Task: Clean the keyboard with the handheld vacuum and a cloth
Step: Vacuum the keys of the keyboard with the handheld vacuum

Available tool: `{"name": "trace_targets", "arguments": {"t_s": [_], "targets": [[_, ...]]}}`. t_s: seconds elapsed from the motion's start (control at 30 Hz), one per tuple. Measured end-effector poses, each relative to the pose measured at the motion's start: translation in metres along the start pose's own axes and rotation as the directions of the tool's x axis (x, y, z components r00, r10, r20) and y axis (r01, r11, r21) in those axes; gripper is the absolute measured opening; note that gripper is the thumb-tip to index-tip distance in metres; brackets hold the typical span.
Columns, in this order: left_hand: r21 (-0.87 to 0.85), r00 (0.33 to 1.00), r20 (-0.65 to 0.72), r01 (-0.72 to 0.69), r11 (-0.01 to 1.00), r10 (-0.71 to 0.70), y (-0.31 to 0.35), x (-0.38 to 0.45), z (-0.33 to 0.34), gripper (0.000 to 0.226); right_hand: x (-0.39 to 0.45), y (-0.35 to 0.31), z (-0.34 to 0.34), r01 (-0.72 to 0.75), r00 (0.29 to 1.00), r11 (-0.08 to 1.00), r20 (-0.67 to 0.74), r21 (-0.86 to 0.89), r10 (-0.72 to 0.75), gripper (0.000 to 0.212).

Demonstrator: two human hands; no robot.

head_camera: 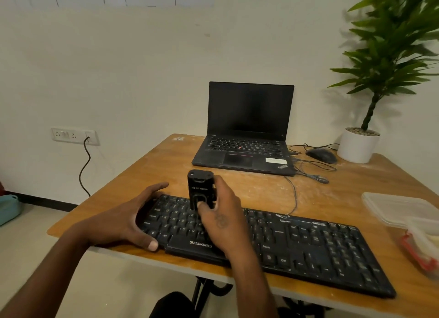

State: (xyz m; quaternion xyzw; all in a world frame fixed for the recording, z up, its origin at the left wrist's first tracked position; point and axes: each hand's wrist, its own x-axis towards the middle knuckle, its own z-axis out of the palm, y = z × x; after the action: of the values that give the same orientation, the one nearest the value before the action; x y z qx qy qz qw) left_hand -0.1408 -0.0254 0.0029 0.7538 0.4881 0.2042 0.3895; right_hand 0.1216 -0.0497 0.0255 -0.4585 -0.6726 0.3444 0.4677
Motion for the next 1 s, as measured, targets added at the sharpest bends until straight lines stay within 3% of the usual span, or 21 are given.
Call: {"name": "trace_targets", "arguments": {"t_s": [0.33,0.67,1.0], "targets": [[0.017,1.000,-0.014,0.003,1.000,-0.003,-0.001,-0.002,-0.001,0.131,-0.015,0.012,-0.047,-0.048,0.993,0.999,-0.107,0.011,0.049,0.042],[0.020,1.000,-0.005,0.003,1.000,-0.003,0.002,-0.001,-0.002,0.131,0.010,-0.001,0.009,0.002,1.000,1.000,0.016,-0.015,-0.002,0.044],[0.012,1.000,-0.008,-0.010,1.000,0.010,0.001,-0.001,0.000,0.131,-0.033,0.007,-0.079,-0.091,0.986,0.995,-0.140,0.032,0.094,0.045]]}}
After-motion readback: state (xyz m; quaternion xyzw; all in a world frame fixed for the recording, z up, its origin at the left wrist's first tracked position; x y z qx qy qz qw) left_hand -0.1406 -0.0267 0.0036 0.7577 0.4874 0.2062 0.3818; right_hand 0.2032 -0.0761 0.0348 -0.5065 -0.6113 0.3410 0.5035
